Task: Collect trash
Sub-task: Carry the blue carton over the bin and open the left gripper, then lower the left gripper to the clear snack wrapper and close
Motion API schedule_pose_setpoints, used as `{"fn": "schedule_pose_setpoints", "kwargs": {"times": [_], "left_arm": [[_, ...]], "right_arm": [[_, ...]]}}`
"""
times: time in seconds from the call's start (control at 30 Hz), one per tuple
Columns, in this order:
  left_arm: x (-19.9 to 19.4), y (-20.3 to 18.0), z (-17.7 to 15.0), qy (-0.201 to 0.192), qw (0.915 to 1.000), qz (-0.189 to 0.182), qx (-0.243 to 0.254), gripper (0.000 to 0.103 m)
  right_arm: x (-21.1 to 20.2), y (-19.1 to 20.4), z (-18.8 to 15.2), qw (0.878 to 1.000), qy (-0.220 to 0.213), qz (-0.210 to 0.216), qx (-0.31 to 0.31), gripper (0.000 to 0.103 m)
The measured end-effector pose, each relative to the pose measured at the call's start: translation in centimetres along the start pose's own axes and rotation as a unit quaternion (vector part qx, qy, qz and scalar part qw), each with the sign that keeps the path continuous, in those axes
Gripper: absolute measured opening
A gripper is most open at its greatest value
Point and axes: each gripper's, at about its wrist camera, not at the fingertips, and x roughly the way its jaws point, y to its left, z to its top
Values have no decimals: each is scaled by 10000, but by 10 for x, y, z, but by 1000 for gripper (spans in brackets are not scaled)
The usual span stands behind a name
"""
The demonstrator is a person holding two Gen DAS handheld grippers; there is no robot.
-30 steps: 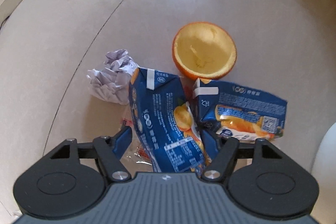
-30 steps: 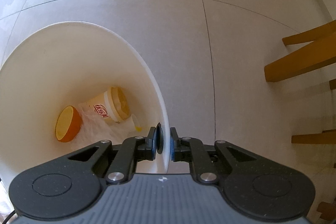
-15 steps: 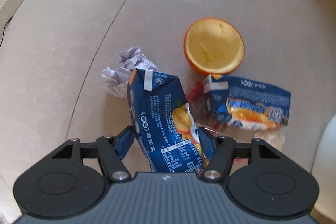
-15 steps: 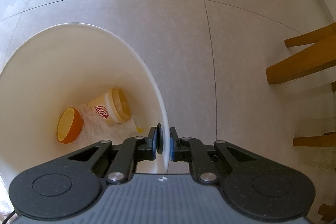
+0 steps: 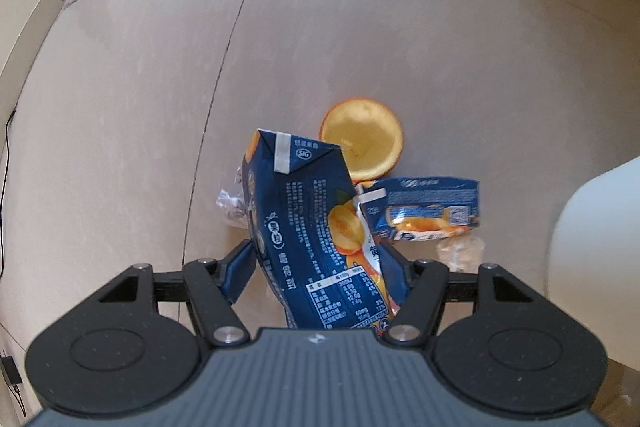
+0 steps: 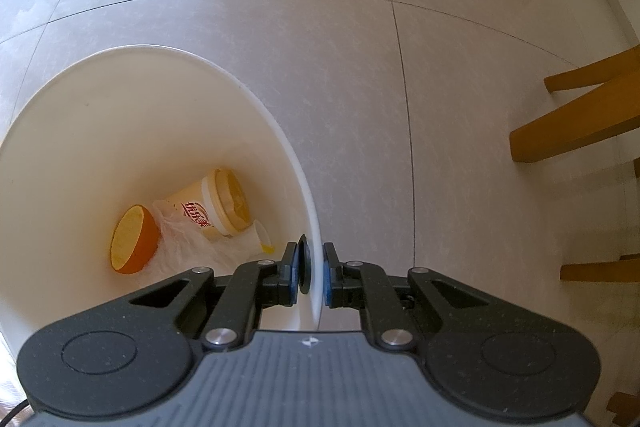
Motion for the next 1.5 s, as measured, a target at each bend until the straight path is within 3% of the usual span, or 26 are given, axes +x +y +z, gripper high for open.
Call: {"fn": "schedule_pose_setpoints", "kwargs": {"times": [0.2,0.33,0.57,0.67,0.77,0.8,0.83,0.9,1.03,1.27,1.5], "left_arm": [[-48,-20,8,-35,9980,-238,584,65],[-98,-53,15,-219,9914,-610,1136,65],[-179,-134,19,-712,9632,-1695,1961,65],[-193,-167,16,-795,9505,-2064,2181,65],[-189,-193,13,-765,9436,-2222,2332,66],[-187,-200,12,-743,9406,-2274,2409,70],[-186,-205,12,-737,9392,-2290,2451,81],[-186,-208,9,-863,9408,-2227,2406,89],[-185,-197,10,-1027,9423,-2121,2379,91],[-170,-156,11,-1356,9549,-1393,2243,93],[-117,-112,0,-1252,9717,-1121,1661,96]], "right_arm": [[-1,-1,1,10000,8,19,-30,14],[-1,-1,2,10000,14,25,-16,14],[-2,-3,2,10000,20,66,-3,13],[-2,-4,2,10000,20,69,-14,14],[-1,-4,2,10000,19,57,-36,13],[-1,-4,2,10000,23,66,-22,14],[-1,-4,2,10000,23,66,-23,14],[-1,-4,2,10000,18,64,-41,14],[-1,-2,2,10000,14,44,-69,14],[-1,2,1,10000,18,3,-87,14],[-1,2,1,10000,19,2,-79,14]]}}
